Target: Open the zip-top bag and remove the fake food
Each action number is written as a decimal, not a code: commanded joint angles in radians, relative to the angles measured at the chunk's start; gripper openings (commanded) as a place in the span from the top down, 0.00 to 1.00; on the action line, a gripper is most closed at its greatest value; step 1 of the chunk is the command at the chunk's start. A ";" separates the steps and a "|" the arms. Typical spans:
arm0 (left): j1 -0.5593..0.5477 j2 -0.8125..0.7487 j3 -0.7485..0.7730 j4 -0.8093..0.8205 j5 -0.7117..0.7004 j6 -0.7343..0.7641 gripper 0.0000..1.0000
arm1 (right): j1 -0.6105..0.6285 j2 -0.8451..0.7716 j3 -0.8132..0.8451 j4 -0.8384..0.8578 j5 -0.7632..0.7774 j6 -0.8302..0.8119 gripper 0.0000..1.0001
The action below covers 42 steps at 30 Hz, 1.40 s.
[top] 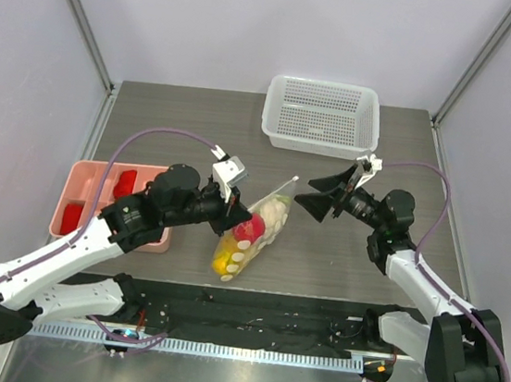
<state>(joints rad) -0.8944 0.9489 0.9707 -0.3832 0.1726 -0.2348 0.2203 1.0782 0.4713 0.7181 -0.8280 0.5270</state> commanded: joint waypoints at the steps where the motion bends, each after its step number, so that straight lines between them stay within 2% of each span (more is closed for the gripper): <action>1: 0.025 0.014 0.106 0.012 0.099 -0.018 1.00 | -0.002 0.058 -0.046 0.273 -0.082 0.027 0.01; 5: 0.041 0.031 0.143 -0.006 0.116 -0.029 1.00 | -0.007 0.112 -0.094 0.429 -0.070 0.107 0.00; 9: 0.046 0.047 0.155 -0.003 0.137 -0.043 1.00 | -0.013 0.089 -0.134 0.327 0.003 0.042 0.00; 14: 0.048 0.056 0.146 0.041 0.195 -0.064 1.00 | -0.012 0.144 -0.145 0.326 0.046 0.059 0.00; 18: 0.051 0.073 0.149 0.058 0.228 -0.084 1.00 | -0.012 0.236 -0.171 0.567 0.036 0.154 0.01; 23: 0.057 0.094 0.164 0.067 0.255 -0.104 1.00 | -0.013 0.368 -0.163 0.701 0.026 0.185 0.00; 28: 0.064 0.096 0.157 0.061 0.260 -0.107 1.00 | -0.007 0.500 -0.131 0.931 -0.016 0.313 0.00; 31: 0.080 0.080 0.122 0.079 0.231 -0.110 1.00 | 0.019 0.537 -0.105 0.951 -0.019 0.347 0.10; 35: 0.117 0.074 0.088 0.079 0.235 -0.127 1.00 | 0.082 0.476 -0.111 0.942 0.020 0.338 0.24; 42: 0.121 0.053 0.071 0.090 0.251 -0.152 1.00 | 0.120 0.601 -0.007 0.951 0.033 0.334 0.29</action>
<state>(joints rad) -0.7780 1.0355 1.0206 -0.3714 0.3901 -0.3645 0.3252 1.6318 0.4068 1.2869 -0.8143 0.8680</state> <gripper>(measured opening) 0.005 0.722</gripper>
